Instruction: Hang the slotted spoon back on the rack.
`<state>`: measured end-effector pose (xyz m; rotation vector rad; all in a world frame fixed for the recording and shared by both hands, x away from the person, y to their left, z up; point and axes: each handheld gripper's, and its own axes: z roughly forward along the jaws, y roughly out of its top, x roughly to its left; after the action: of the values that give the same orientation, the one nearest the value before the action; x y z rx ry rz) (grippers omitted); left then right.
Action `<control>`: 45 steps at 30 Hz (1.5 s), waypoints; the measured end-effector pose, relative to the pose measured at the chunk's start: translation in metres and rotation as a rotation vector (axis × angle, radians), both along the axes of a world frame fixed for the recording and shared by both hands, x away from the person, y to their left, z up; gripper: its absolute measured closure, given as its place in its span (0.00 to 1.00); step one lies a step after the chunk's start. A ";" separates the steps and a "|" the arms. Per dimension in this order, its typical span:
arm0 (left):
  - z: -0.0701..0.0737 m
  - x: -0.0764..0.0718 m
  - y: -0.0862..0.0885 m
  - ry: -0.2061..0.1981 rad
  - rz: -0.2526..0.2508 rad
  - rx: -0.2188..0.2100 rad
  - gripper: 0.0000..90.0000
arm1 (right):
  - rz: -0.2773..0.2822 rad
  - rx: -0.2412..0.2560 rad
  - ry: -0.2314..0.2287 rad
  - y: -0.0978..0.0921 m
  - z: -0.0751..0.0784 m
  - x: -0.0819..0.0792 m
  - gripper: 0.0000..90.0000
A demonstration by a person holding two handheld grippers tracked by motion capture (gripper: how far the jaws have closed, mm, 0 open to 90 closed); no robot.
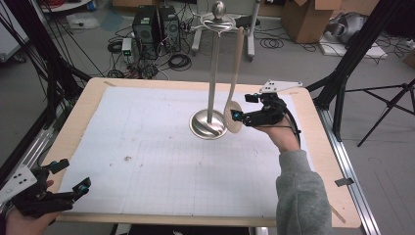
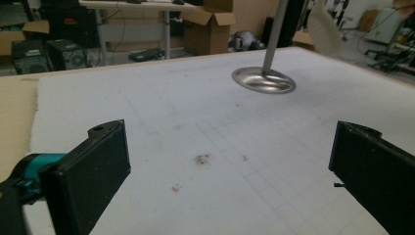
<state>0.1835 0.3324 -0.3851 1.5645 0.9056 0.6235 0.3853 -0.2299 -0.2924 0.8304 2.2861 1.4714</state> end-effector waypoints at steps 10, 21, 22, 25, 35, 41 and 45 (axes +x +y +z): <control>-0.001 0.008 -0.003 0.007 -0.008 0.002 0.02 | 0.008 -0.002 -0.016 0.002 -0.005 -0.014 0.16; -0.003 0.011 -0.003 0.011 -0.009 0.005 0.02 | 0.021 0.000 -0.012 0.003 -0.013 -0.021 0.16; -0.003 0.011 -0.004 0.011 -0.009 0.003 0.02 | 0.023 -0.002 -0.012 0.003 -0.014 -0.022 0.16; -0.004 0.012 -0.005 0.014 -0.009 0.005 0.02 | 0.026 0.003 -0.007 0.002 -0.018 -0.024 0.16; -0.004 0.019 -0.010 0.012 -0.018 0.007 0.02 | 0.036 0.031 0.003 -0.002 -0.027 -0.034 0.16; -0.004 0.024 -0.013 0.008 -0.036 0.002 0.02 | 0.022 0.030 0.013 -0.009 -0.034 -0.041 0.16; -0.004 0.026 -0.014 0.006 -0.042 -0.001 0.02 | 0.004 0.038 0.007 -0.013 -0.035 -0.045 0.16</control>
<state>0.2100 0.3189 -0.3887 1.5809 0.8745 0.5885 0.3398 -0.2432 -0.3274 0.8429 2.2731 1.5200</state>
